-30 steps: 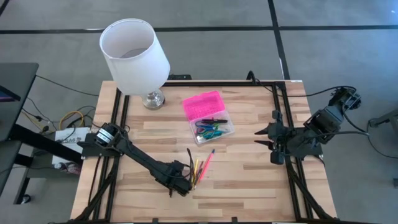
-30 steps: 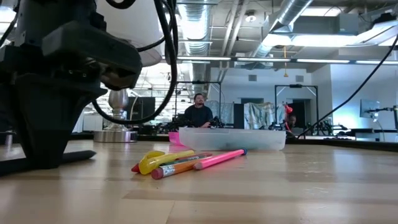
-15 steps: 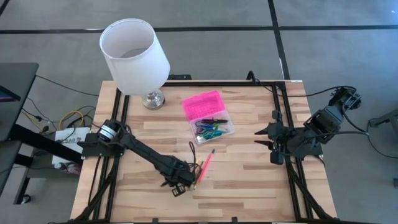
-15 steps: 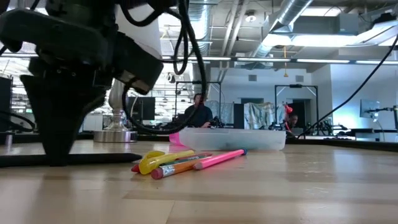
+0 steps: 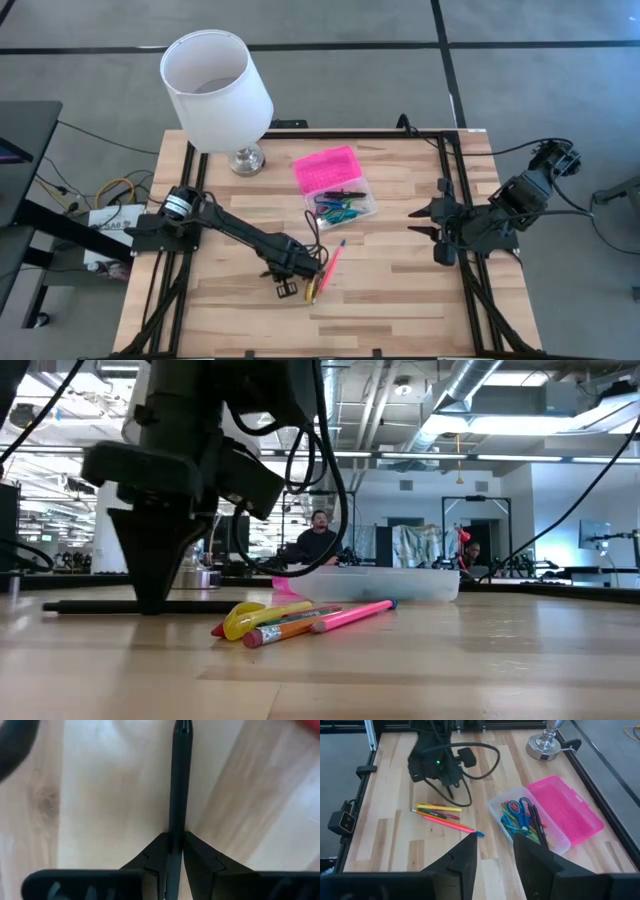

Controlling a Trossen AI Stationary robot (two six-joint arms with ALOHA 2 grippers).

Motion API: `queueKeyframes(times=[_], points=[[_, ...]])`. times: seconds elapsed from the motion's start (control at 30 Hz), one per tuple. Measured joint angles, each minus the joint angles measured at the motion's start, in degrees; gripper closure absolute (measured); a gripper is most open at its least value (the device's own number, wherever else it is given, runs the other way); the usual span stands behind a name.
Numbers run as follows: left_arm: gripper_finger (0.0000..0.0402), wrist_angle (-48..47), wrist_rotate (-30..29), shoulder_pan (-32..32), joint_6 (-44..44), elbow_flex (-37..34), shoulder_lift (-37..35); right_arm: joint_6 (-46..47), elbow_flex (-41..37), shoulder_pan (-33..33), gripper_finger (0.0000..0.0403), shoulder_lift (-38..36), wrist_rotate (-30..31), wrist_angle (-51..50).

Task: Pick & place school supplies into a supply box
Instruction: Put the black pen into the pink supply box

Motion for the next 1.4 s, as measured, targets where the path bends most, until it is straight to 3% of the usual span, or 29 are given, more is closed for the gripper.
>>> queueKeyframes(times=[0.6,1.07,1.4], points=[[0.0313,1.3,-1.9,3.5,5.7,-0.1,0.0,1.9,0.0,0.8,0.0283,4.3,-1.5,0.3],[0.0376,1.7,-1.6,3.9,3.3,-0.1,0.0,1.9,0.0,0.9,0.0283,11.0,-5.0,-0.2],[0.0363,0.1,-0.3,3.8,0.6,1.2,0.2,2.3,0.0,1.2,0.0283,11.0,-6.0,-0.3]])
